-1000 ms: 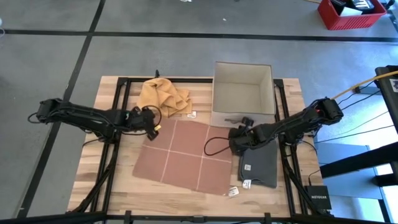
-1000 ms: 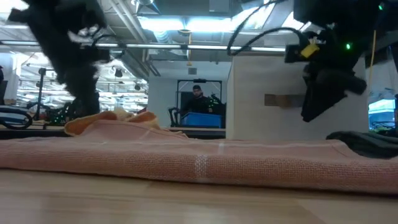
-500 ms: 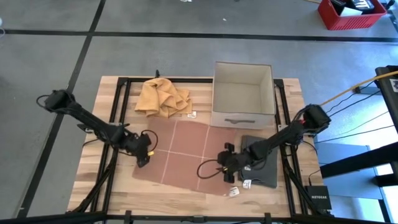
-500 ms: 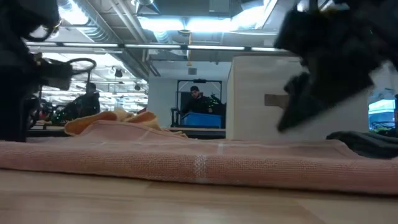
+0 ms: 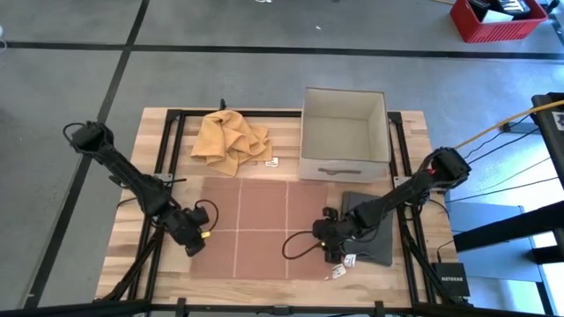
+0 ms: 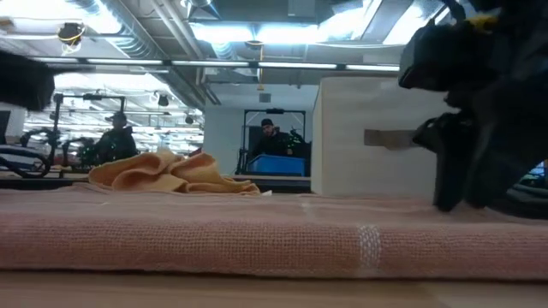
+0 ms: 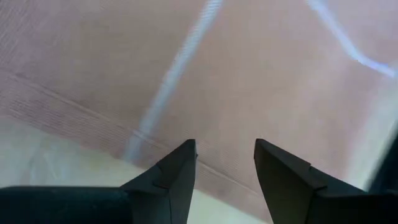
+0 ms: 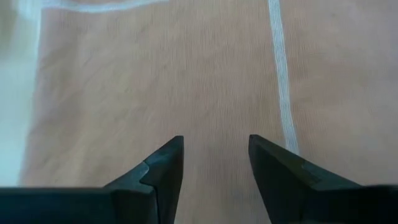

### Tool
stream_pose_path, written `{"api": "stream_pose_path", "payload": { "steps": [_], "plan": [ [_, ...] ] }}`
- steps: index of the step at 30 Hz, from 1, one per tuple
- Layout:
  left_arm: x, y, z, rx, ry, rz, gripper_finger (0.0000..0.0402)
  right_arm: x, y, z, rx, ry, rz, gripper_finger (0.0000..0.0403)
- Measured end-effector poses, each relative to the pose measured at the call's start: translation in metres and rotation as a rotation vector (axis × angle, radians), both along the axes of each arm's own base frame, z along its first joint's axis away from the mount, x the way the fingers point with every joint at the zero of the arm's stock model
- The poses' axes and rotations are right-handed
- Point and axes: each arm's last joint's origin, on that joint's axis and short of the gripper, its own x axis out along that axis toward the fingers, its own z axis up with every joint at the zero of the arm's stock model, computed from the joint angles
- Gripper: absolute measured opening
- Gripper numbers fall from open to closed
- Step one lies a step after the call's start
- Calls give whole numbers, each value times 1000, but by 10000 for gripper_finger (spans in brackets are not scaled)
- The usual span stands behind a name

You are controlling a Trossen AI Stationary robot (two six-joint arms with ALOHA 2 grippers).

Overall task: Fold towel
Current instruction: Fold the light orange towel

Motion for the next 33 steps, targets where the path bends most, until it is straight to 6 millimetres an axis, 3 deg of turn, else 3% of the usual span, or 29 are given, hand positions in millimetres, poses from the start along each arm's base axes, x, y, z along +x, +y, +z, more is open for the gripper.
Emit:
{"api": "stream_pose_path", "payload": {
  "steps": [3,6,9,13,18,23,33],
  "plan": [
    [6,-3,24,16,-72,-32,155,2,1,17,-16,47,-7,184],
    [15,-1,44,149,-242,-58,155,9,2,29,-70,-16,-22,184],
    [22,3,46,374,-371,-86,155,18,2,30,-203,-152,-19,184],
    [31,12,39,528,-357,-114,155,25,-1,19,-336,-203,-35,184],
    [40,20,31,509,-276,-176,155,27,-11,12,-338,-140,-35,184],
    [46,36,26,514,-194,-194,155,29,-27,23,-312,-69,-51,184],
    [52,87,22,349,-12,-143,155,28,-70,29,-324,152,-153,184]
  ]
}}
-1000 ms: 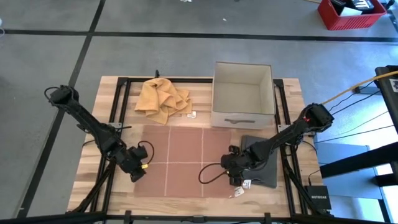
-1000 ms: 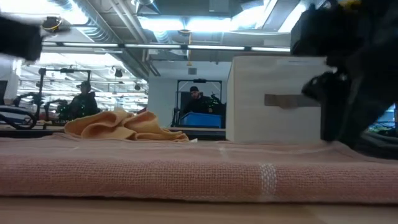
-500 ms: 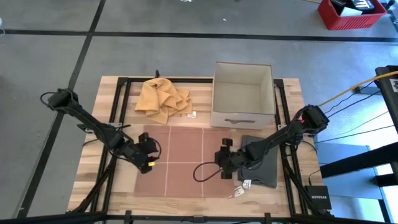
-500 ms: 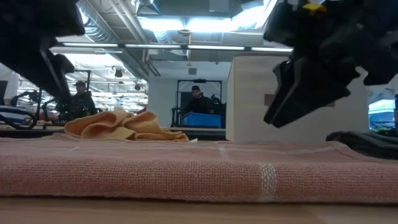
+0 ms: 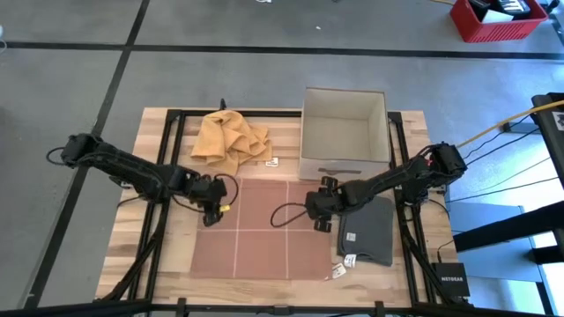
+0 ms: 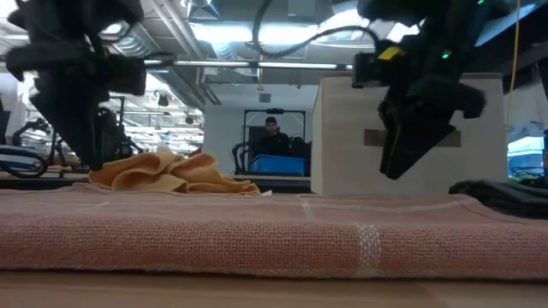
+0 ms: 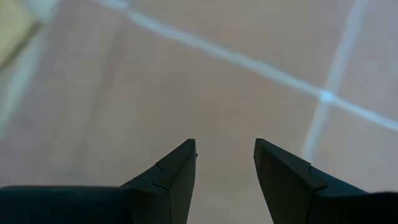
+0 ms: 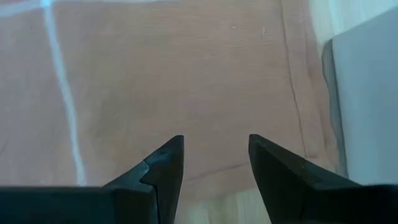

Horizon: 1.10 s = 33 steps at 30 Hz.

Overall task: Fold towel
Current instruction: Fold the light orange towel

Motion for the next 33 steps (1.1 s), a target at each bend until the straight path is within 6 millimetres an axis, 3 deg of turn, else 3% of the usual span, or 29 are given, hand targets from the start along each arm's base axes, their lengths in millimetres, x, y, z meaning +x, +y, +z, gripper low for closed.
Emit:
{"api": "stream_pose_path", "payload": {
  "steps": [4,8,17,24,33],
  "plan": [
    [-6,19,-2,17,82,61,155,2,-6,-1,32,-10,-31,184],
    [-16,31,-4,36,190,151,155,6,4,1,56,-83,-44,184],
    [-21,50,-5,131,222,285,155,12,58,7,37,-421,-150,184],
    [-24,60,-5,129,255,310,155,10,101,-11,-35,-553,-83,184],
    [-34,65,-21,27,281,341,155,10,105,-22,-22,-513,-51,184]
  ]
}}
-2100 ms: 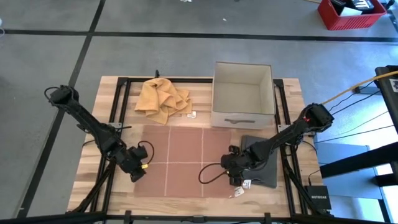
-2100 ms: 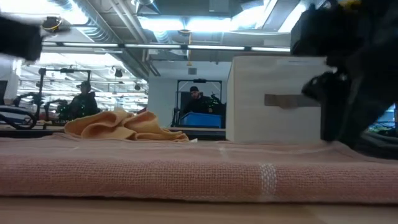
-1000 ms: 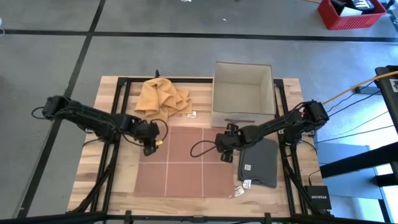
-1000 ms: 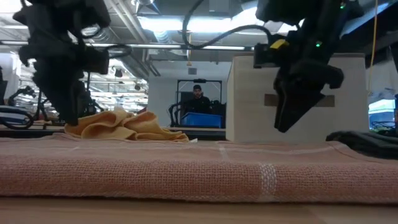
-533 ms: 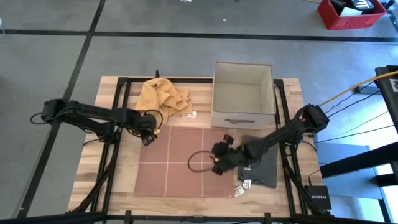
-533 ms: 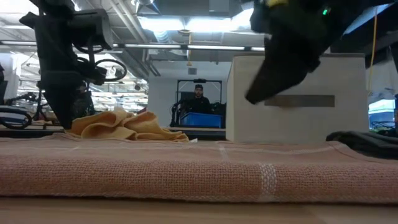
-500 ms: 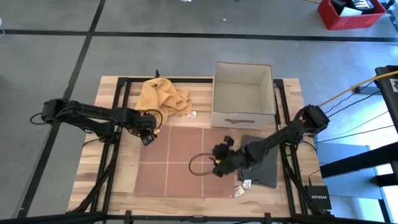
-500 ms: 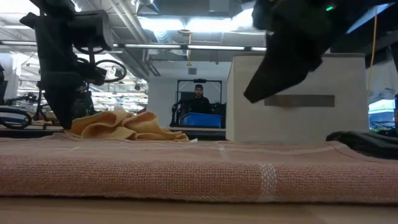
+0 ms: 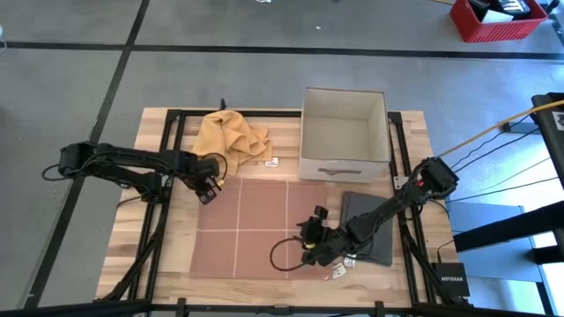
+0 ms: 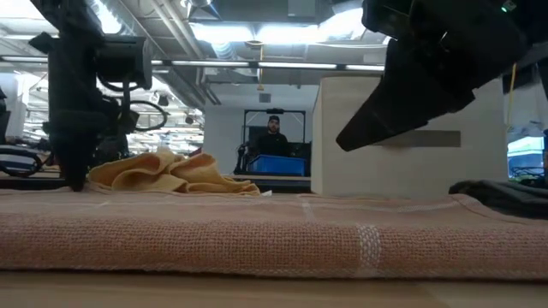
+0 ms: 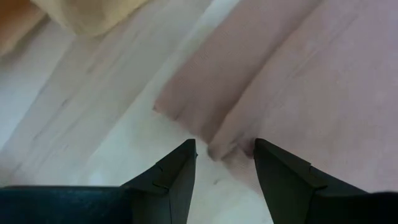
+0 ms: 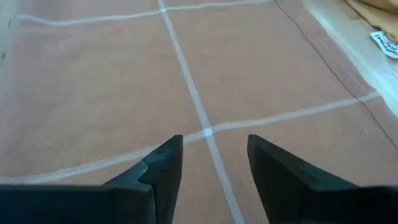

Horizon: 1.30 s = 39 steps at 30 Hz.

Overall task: Fold towel
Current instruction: Fold the light orange towel

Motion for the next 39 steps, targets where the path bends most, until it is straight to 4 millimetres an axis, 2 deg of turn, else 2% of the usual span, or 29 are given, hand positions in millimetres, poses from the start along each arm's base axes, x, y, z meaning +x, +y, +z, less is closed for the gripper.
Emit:
{"api": "stream_pose_path", "payload": {
  "steps": [21,29,39],
  "plan": [
    [4,-4,11,-101,-144,-83,155,0,-1,0,-9,-4,-7,184],
    [14,-7,20,-229,-333,-97,155,0,-1,0,-10,-3,-7,184],
    [9,-13,4,-228,-248,-84,155,0,-1,0,-10,-4,-7,184]
  ]
}}
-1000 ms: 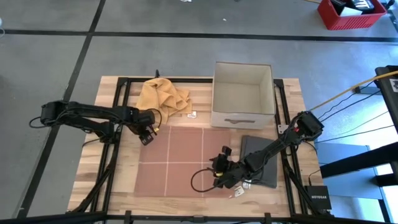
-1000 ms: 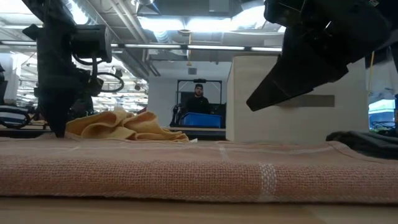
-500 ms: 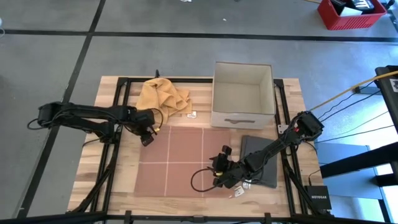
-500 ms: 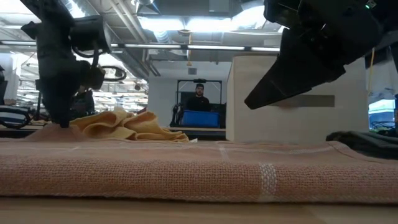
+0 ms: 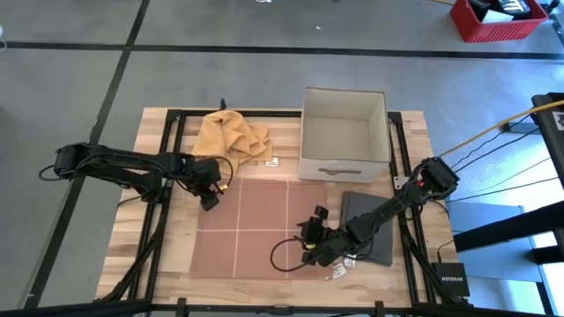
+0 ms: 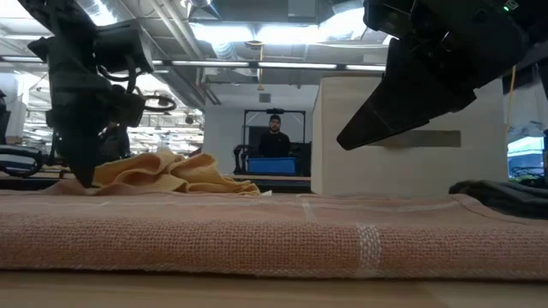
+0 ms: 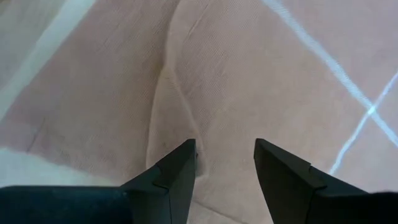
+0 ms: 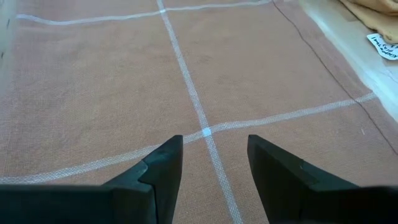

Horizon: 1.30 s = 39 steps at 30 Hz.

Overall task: Fold towel
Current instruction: Fold the light orange towel

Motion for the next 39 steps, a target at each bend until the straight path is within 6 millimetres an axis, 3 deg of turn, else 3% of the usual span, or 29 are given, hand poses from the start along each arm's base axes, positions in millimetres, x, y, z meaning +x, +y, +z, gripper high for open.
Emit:
{"api": "stream_pose_path", "payload": {
  "steps": [12,22,26,32,35,39],
  "plan": [
    [-1,4,4,141,42,20,155,0,0,0,-9,-7,-9,184],
    [-8,3,4,134,116,14,152,0,0,1,-15,-8,-10,184],
    [-5,4,4,147,91,-13,117,0,0,1,-24,-5,-2,184],
    [-4,4,5,157,78,-37,15,0,0,1,-28,-4,2,184],
    [-2,2,6,166,68,-41,13,0,0,1,-28,-4,2,184],
    [6,-1,25,255,19,-42,9,0,0,1,-29,-3,2,184]
  ]
}}
